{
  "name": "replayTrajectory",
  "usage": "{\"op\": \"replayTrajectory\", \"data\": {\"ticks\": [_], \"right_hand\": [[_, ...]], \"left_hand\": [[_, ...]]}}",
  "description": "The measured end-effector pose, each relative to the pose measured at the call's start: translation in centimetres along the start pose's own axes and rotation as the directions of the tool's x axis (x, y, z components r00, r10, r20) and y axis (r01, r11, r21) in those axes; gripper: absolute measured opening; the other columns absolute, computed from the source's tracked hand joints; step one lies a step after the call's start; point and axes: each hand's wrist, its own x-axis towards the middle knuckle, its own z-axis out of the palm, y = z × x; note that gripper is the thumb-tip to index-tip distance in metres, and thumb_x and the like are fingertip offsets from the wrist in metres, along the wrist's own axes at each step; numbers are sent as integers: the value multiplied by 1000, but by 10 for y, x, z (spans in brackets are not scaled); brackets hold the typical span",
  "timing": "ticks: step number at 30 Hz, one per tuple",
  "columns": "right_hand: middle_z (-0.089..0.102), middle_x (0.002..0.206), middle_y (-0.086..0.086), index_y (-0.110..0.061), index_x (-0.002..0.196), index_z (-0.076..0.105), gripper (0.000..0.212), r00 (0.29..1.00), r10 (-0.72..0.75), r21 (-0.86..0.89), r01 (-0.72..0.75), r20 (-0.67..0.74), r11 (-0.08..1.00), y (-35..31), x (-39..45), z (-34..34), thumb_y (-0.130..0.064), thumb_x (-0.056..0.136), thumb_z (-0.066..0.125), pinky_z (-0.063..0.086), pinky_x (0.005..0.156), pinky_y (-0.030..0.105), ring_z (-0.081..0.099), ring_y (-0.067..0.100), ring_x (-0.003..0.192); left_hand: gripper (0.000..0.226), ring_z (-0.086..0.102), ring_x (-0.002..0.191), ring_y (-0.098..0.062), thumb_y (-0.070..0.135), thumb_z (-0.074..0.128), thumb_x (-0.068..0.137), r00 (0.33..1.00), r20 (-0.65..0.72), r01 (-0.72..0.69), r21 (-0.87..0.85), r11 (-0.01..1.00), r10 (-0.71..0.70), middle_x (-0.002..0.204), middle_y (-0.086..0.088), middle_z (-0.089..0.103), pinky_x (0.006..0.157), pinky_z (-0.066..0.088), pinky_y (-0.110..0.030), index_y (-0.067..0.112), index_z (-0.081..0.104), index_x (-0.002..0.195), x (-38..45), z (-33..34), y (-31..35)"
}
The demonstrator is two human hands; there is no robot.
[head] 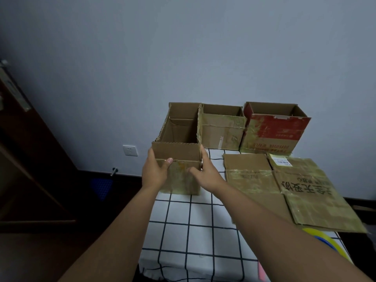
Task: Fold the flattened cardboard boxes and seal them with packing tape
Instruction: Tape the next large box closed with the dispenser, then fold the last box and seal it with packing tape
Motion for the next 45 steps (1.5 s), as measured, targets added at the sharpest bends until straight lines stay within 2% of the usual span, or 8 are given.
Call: {"op": "replayTrajectory", "data": {"ticks": [9,14,18,23,29,36,42,45], "right_hand": [[20,162,-7,-36,157,-3,82,999,26,-30,-27,-45,999,10,-37,-7,-22,98,53,30,106,25,29,18,146],[34,157,0,-33,157,14,74,997,53,-114,-59,-51,992,45,-71,-27,-29,97,57,35,108,33,37,17,141],[42,151,-5,-34,154,22,66,995,35,-204,-54,-98,977,61,-89,-67,-30,98,55,38,99,30,51,15,123],[49,143,-4,-32,152,30,60,975,47,-263,-105,-219,959,85,-123,-135,-27,98,56,39,81,25,49,0,70],[48,143,-2,-28,151,33,59,953,117,-254,-191,-281,948,112,-152,-176,-24,97,56,39,91,28,53,15,107],[47,145,1,-25,150,36,57,979,105,-264,-150,-174,953,97,-135,-146,-27,97,55,41,104,34,47,19,129],[45,147,4,-23,151,34,58,1000,-16,-261,10,-21,965,41,-97,-76,-28,97,55,38,105,32,44,21,134],[30,158,4,-30,156,13,73,999,-36,-145,39,20,989,6,-70,-40,-29,97,56,36,112,40,39,25,139]], "left_hand": [[91,26,145,-20,35,68,91,988,32,150,-326,933,-148,161,3,22,115,29,-42,34,4,156,-31,1,-3],[71,41,130,-20,16,64,90,978,-192,55,-158,986,-85,143,-7,38,99,39,-33,20,28,151,-98,39,-5],[59,47,118,-15,12,63,88,997,6,-79,-46,996,79,129,1,44,96,40,-30,20,42,142,-126,81,7],[53,47,128,-20,18,61,92,941,336,23,38,999,-34,140,-7,42,105,40,-32,20,43,141,-140,136,22],[51,53,119,-22,22,59,91,900,429,37,118,992,-85,136,-8,44,102,47,-40,21,44,140,-157,175,37],[52,49,125,-23,17,61,91,978,211,-20,115,993,-4,137,-8,44,101,39,-30,17,44,140,-140,139,40],[76,33,132,-35,9,64,85,940,-333,63,-47,997,-75,148,-18,27,107,34,-44,14,25,151,-103,55,33],[85,25,142,-29,19,63,89,927,-275,187,-248,950,-254,159,-9,18,115,28,-44,23,11,156,-60,12,27]]}}
